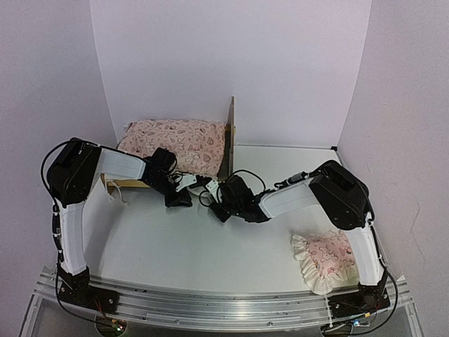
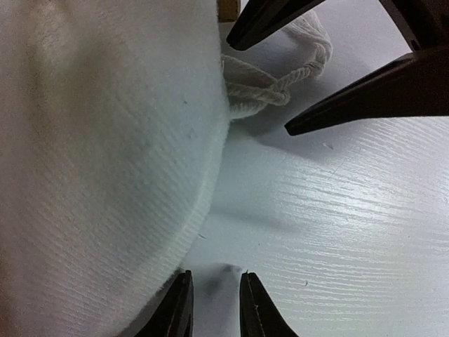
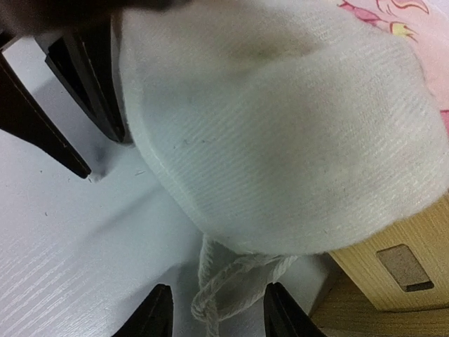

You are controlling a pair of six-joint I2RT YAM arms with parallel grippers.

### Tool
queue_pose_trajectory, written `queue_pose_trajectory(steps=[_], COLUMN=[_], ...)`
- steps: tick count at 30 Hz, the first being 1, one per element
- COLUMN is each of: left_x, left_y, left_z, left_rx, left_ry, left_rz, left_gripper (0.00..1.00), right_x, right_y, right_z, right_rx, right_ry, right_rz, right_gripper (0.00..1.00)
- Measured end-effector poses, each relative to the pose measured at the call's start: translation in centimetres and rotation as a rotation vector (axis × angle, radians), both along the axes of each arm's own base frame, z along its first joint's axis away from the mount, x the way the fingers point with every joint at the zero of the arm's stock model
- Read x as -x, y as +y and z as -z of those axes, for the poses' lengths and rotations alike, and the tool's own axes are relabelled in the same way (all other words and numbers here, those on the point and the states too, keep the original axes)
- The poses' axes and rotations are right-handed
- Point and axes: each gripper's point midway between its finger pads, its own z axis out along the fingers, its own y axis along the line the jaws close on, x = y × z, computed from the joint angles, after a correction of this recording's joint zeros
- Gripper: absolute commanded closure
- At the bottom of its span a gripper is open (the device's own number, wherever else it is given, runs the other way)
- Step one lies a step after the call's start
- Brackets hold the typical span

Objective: Set up the pet bed

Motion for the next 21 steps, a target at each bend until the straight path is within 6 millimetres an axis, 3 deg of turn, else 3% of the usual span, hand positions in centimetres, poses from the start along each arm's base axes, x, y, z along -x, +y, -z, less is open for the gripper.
queue_pose_trajectory(steps=[5,8,14,21], left_x=[0.0,0.0,0.4,0.4], left_y=[0.3,0.3,0.4,-0.6], left_z=[0.2,0.2,0.0,-4.4], left_rx=[-0.006,-0.005,0.017,0.14], left_ry=[0.011,0.018,0.052,-0.009], left_rz=[-0.015,-0.022,-0.02,0.056], left_gripper=[0.75,0.76,0.76,0.75], right_x=[-0.4,-0.8,-0.4,-1.3], right_y=[-0.3,-0.7,-0.5,-3.1], right_z=[0.0,0.0,0.5,0.9], right_rx=[0.014,0.025,-0.036,-0.124], right_ry=[-0.015,-0.02,0.068,0.217], right_rz=[0.043,0.07,0.084,0.117], right_gripper=[0.88,0.99,1.0,0.88])
